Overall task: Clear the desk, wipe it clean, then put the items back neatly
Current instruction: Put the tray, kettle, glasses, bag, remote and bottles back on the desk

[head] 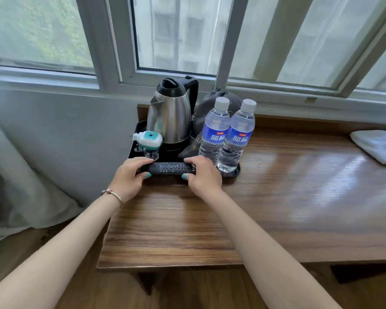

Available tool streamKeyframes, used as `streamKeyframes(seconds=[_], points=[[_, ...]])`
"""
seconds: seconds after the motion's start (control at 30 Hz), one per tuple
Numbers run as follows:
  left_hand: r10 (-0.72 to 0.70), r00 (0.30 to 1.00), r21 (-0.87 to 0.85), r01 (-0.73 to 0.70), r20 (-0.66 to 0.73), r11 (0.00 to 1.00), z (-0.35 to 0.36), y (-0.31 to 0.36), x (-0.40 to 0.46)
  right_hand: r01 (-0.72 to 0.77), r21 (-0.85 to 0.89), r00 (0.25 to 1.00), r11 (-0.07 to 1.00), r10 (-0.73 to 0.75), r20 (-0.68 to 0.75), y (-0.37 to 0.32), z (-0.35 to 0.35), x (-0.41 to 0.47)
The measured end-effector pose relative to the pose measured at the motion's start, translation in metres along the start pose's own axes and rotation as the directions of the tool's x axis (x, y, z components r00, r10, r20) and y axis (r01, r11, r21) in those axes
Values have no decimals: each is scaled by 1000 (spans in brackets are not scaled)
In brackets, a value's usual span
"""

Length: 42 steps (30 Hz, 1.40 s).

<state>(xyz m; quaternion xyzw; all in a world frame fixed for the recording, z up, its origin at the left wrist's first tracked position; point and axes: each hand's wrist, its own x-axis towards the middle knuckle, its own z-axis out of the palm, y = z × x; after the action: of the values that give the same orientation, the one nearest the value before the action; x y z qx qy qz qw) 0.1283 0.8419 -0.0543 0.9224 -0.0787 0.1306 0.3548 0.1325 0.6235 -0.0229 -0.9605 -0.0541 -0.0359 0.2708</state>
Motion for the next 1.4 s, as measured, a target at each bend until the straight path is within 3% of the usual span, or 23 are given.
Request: streamKeyframes(seconds=[0.2,0.43,1.07,1.4], points=[[-27,1000,37,27,15,999,-5,-5,16,-62,-76,997,995,66,51,-17,5,21],[-76,986,40,70,151,997,-6,-11,28,-85,-200,980,976,118,158,-19,-2,32],[-204,941,36,202,272,979,-23,-10,35,-180,-100,945,979,200,259,-16,2,40],[-205,929,26,207,308,978,-22,-11,39,-196,-87,932,977,213,295,-13,3,47]])
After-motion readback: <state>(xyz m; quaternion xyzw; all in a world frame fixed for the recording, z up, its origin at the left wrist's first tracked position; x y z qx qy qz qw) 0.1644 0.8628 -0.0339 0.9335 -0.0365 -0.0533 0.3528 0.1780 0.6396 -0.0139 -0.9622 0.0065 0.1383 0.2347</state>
